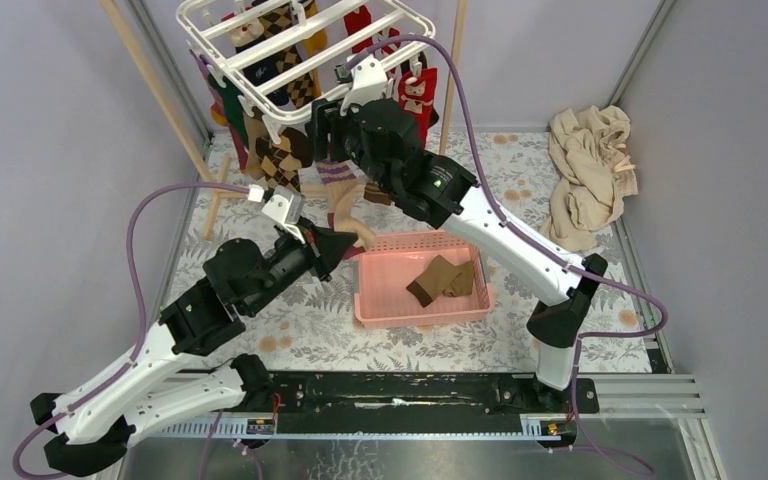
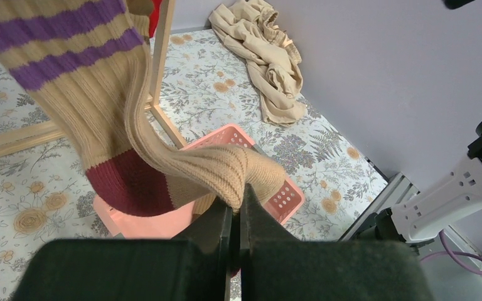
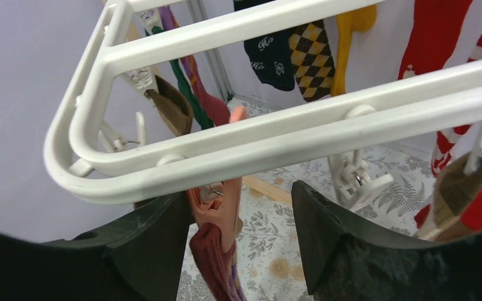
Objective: Remove the socks clipped to the hanger
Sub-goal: Remove the sock from the hanger.
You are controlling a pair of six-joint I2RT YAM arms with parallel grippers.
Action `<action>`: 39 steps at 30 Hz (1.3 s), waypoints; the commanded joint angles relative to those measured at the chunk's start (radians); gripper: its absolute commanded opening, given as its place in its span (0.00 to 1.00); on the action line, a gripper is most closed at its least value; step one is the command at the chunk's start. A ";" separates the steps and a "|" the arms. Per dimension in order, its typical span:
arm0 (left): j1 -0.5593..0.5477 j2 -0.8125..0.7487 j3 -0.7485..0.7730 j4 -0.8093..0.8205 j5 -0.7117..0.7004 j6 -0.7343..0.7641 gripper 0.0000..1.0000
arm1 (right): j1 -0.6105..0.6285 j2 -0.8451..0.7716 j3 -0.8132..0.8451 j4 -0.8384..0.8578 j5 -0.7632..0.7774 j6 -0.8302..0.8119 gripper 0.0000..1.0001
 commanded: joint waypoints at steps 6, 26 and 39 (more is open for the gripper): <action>0.006 0.009 -0.005 0.046 0.008 -0.001 0.00 | 0.007 -0.075 0.002 0.060 0.103 -0.012 0.64; 0.006 0.078 -0.037 0.100 0.022 -0.008 0.00 | 0.008 -0.087 -0.031 0.167 0.107 -0.013 0.63; 0.006 0.090 -0.076 0.120 0.024 -0.019 0.00 | 0.008 -0.180 -0.245 0.398 0.066 0.016 0.67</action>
